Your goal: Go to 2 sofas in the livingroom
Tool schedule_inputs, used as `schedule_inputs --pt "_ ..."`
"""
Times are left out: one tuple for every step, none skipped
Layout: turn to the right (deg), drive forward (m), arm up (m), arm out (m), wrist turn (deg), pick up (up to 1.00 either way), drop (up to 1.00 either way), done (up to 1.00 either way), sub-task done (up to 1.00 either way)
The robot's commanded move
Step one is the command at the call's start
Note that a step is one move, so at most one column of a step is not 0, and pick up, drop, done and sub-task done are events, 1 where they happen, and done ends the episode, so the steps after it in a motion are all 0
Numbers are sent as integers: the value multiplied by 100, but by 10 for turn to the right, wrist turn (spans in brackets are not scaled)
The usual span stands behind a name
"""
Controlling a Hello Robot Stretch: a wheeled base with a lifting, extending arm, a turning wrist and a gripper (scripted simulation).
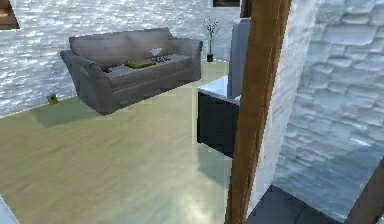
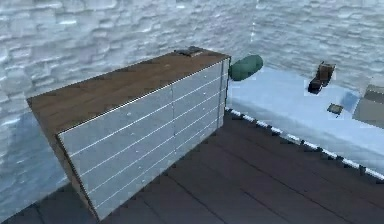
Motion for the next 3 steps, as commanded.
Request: schedule_inputs --pt "0 50 0 0 0 0 0 0 0" --pt "-420 0 0 0 0 0 0 0 0" --pt "0 100 0 0 0 0 0 0 0"
